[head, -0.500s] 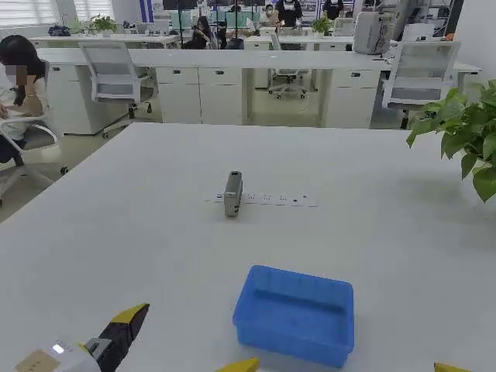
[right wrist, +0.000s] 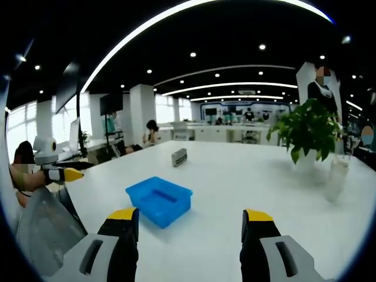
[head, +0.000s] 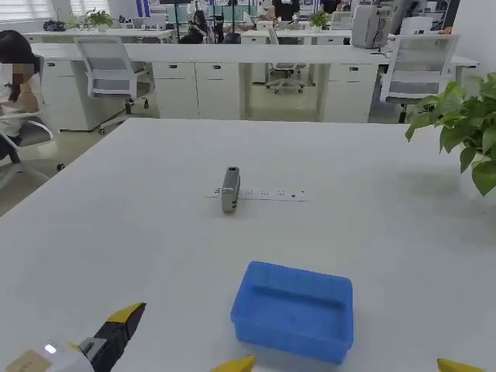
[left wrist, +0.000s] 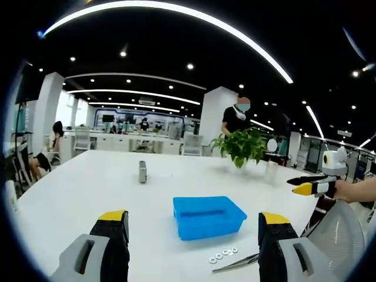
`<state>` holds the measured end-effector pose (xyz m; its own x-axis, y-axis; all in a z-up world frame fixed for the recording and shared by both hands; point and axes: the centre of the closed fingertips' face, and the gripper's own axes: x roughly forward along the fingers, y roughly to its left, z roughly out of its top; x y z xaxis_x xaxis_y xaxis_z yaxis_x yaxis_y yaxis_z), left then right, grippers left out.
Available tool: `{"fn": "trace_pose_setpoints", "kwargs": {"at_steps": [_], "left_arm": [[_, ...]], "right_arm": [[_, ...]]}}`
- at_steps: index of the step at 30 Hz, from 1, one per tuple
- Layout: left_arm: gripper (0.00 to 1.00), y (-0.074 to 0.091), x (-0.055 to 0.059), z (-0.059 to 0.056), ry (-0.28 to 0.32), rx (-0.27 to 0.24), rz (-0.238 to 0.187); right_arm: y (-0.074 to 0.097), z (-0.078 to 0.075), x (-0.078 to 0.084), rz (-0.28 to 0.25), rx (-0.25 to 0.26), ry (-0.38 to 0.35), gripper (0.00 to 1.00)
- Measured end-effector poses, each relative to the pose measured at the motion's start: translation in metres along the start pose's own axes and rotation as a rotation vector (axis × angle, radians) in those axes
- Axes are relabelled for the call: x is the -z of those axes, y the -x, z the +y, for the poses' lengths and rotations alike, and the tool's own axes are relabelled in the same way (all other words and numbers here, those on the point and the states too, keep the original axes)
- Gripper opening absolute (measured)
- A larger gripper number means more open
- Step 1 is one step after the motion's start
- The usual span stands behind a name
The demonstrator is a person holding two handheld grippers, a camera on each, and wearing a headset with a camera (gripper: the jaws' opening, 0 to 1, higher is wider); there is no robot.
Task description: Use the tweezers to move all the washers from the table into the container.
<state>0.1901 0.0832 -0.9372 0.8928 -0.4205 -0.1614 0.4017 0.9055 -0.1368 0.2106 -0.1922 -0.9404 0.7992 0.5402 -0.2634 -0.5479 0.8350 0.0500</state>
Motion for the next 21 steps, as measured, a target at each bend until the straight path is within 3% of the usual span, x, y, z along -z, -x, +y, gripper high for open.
{"fn": "trace_pose_setpoints", "kwargs": {"at_steps": [21], "left_arm": [[0.92,-0.0001,0.0008,0.001,0.01,-0.002,0.003]], "right_arm": [[-0.0007,0.0003,0.0038,0.016,-0.01,0.003,0.68]]}}
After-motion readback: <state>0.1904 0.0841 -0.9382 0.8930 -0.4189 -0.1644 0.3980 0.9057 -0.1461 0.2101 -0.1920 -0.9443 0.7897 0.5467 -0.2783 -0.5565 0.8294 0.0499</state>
